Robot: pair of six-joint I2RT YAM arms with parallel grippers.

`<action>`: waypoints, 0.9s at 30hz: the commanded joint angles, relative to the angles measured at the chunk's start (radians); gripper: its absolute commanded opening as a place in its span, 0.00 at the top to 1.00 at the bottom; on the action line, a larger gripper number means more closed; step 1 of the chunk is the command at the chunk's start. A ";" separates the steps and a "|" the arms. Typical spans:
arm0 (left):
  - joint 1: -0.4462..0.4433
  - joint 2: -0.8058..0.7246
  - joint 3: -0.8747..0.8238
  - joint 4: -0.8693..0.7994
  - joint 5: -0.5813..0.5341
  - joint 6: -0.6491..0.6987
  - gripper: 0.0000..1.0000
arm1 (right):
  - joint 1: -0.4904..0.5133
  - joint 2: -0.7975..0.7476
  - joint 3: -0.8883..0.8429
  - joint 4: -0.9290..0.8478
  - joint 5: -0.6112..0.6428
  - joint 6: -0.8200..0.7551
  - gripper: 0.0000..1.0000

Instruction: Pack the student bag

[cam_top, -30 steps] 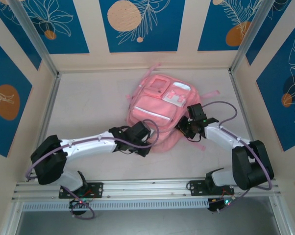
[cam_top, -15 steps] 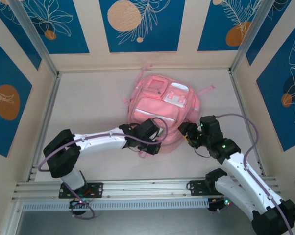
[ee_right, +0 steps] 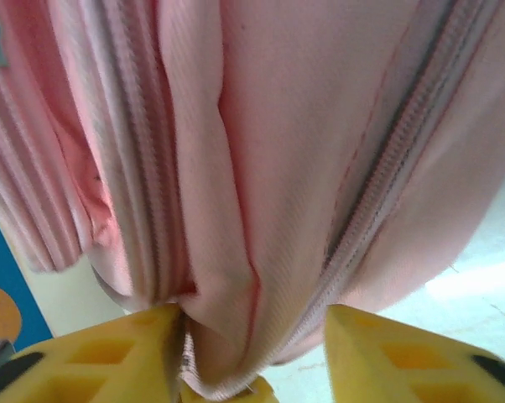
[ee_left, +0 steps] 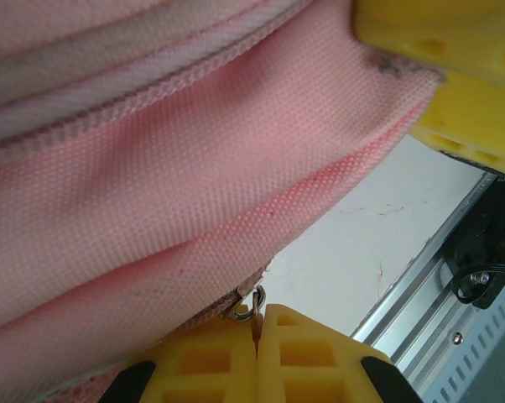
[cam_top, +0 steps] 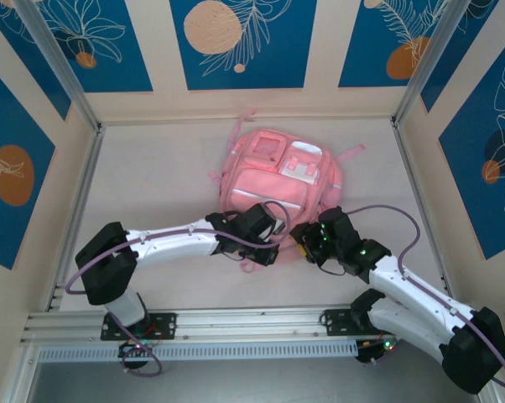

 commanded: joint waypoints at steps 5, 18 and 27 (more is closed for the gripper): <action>-0.013 -0.052 -0.006 -0.012 -0.022 0.012 1.00 | 0.003 0.054 0.000 0.055 0.093 -0.027 0.99; 0.044 -0.153 -0.093 -0.103 -0.132 0.046 1.00 | -0.015 -0.002 0.015 -0.072 0.170 -0.113 1.00; 0.104 -0.230 -0.162 -0.123 -0.164 0.047 1.00 | -0.052 -0.016 0.020 -0.093 0.148 -0.154 1.00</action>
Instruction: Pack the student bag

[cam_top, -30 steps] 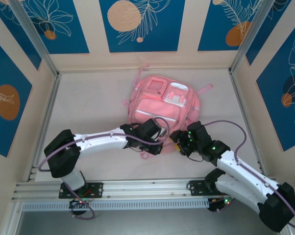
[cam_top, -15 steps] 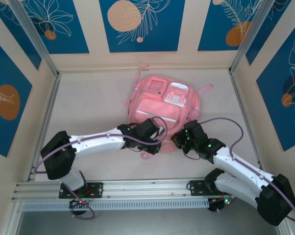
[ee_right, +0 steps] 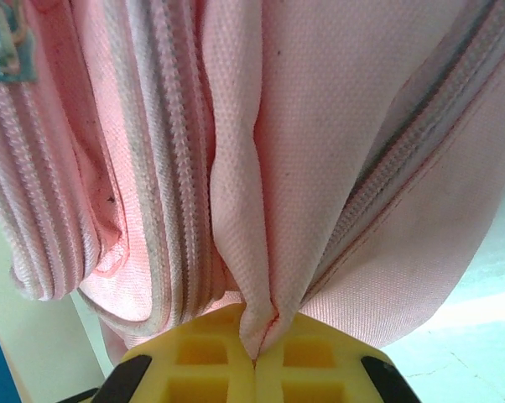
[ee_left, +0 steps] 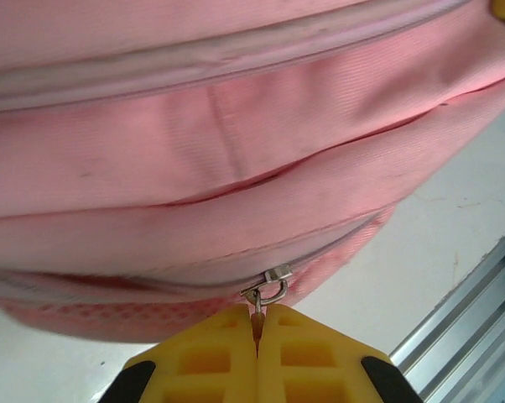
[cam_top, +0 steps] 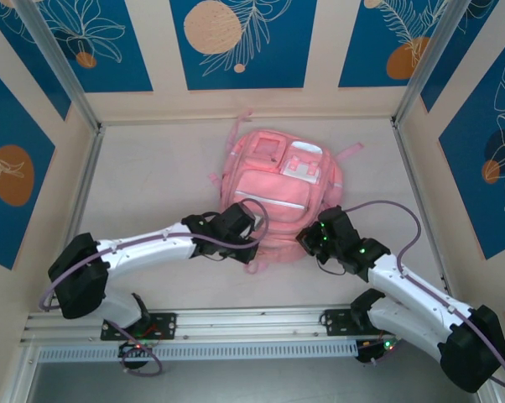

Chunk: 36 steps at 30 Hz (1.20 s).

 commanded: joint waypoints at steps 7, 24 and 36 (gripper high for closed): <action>0.081 -0.104 -0.081 -0.096 -0.076 0.015 1.00 | -0.103 -0.036 0.023 -0.105 0.039 -0.112 1.00; -0.027 0.011 0.029 -0.038 0.005 0.057 1.00 | -0.421 0.010 0.136 -0.183 -0.164 -0.375 0.60; -0.189 0.262 0.339 -0.020 0.071 0.063 1.00 | -0.336 -0.206 0.135 -0.413 -0.201 -0.130 0.51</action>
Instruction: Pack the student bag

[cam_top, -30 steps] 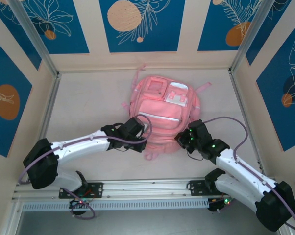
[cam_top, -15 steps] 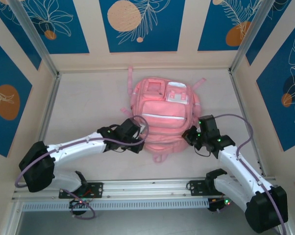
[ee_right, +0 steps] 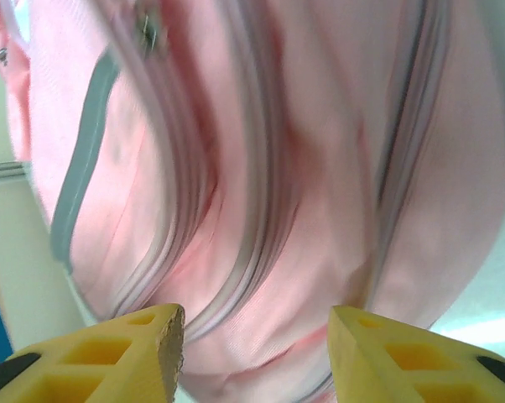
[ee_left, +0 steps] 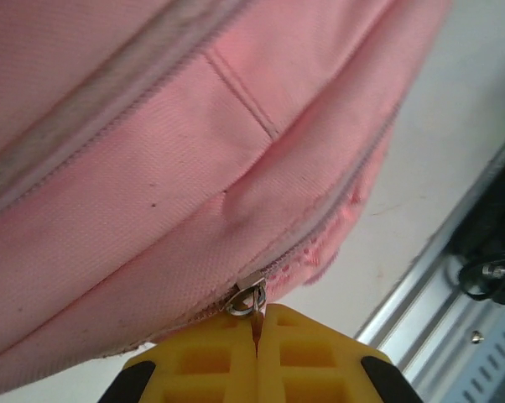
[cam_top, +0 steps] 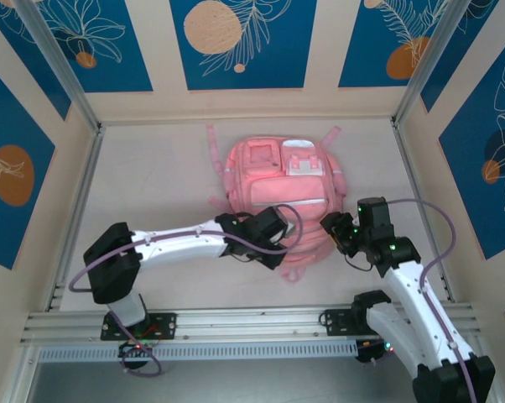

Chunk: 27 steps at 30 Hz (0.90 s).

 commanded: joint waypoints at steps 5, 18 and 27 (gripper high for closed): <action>-0.047 0.046 0.121 0.002 0.053 0.032 1.00 | 0.050 -0.092 -0.020 -0.143 -0.028 0.159 0.49; -0.048 0.027 0.099 0.033 0.062 0.018 1.00 | 0.249 -0.038 -0.195 0.242 -0.031 0.382 0.55; -0.047 -0.004 0.061 -0.002 -0.011 0.020 1.00 | 0.288 0.019 -0.203 0.193 0.108 0.369 1.00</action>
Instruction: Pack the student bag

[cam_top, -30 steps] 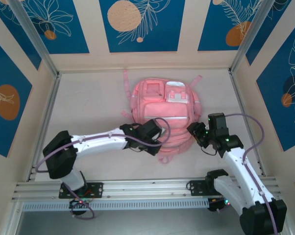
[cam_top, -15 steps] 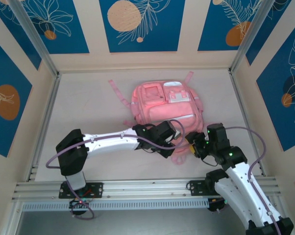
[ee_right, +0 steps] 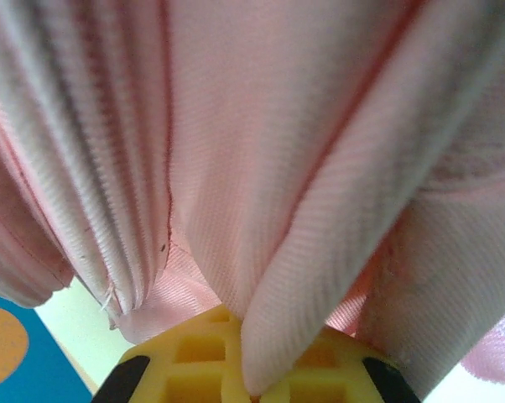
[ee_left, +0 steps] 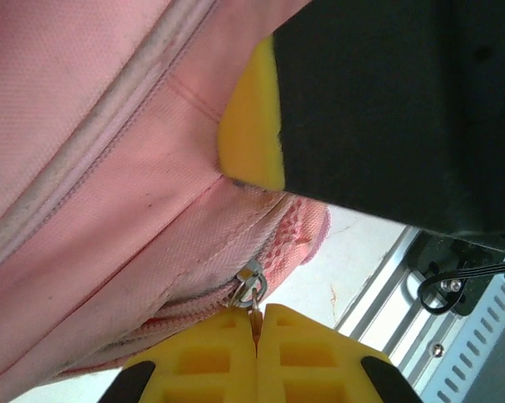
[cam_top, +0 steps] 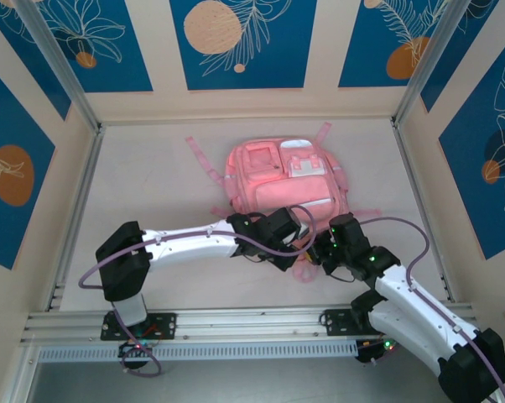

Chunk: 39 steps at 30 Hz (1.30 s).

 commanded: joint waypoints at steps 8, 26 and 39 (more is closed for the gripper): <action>0.019 -0.131 -0.163 -0.003 -0.103 -0.023 1.00 | -0.064 -0.062 -0.001 -0.087 0.099 -0.040 1.00; 0.145 -0.300 -0.401 0.027 -0.145 -0.045 1.00 | -0.271 0.046 0.066 -0.073 -0.048 -0.327 1.00; 0.092 -0.104 -0.138 0.048 -0.044 -0.021 1.00 | -0.486 0.134 0.202 -0.178 -0.079 -0.468 0.52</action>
